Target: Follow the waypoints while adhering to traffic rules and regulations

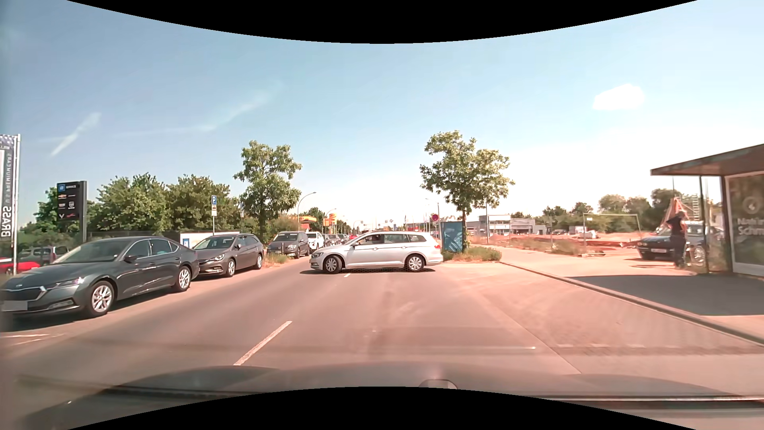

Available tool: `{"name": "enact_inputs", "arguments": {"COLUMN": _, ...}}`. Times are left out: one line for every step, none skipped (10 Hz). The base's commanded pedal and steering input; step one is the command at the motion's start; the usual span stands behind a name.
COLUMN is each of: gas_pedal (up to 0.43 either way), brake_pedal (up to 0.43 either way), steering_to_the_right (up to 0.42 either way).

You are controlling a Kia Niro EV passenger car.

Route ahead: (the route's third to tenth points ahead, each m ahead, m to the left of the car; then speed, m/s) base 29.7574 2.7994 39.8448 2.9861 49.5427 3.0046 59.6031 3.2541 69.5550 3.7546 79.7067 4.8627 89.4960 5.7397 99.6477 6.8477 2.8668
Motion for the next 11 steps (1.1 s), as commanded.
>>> {"name": "enact_inputs", "arguments": {"gas_pedal": 0.0, "brake_pedal": 0.28, "steering_to_the_right": -0.013}}
{"name": "enact_inputs", "arguments": {"gas_pedal": 0.0, "brake_pedal": 0.274, "steering_to_the_right": -0.013}}
{"name": "enact_inputs", "arguments": {"gas_pedal": 0.0, "brake_pedal": 0.268, "steering_to_the_right": -0.013}}
{"name": "enact_inputs", "arguments": {"gas_pedal": 0.0, "brake_pedal": 0.262, "steering_to_the_right": -0.013}}
{"name": "enact_inputs", "arguments": {"gas_pedal": 0.0, "brake_pedal": 0.262, "steering_to_the_right": -0.013}}
{"name": "enact_inputs", "arguments": {"gas_pedal": 0.0, "brake_pedal": 0.256, "steering_to_the_right": -0.014}}
{"name": "enact_inputs", "arguments": {"gas_pedal": 0.0, "brake_pedal": 0.25, "steering_to_the_right": -0.014}}
{"name": "enact_inputs", "arguments": {"gas_pedal": 0.0, "brake_pedal": 0.25, "steering_to_the_right": -0.014}}
{"name": "enact_inputs", "arguments": {"gas_pedal": 0.0, "brake_pedal": 0.244, "steering_to_the_right": -0.014}}
{"name": "enact_inputs", "arguments": {"gas_pedal": 0.0, "brake_pedal": 0.244, "steering_to_the_right": -0.015}}
{"name": "enact_inputs", "arguments": {"gas_pedal": 0.0, "brake_pedal": 0.238, "steering_to_the_right": -0.014}}
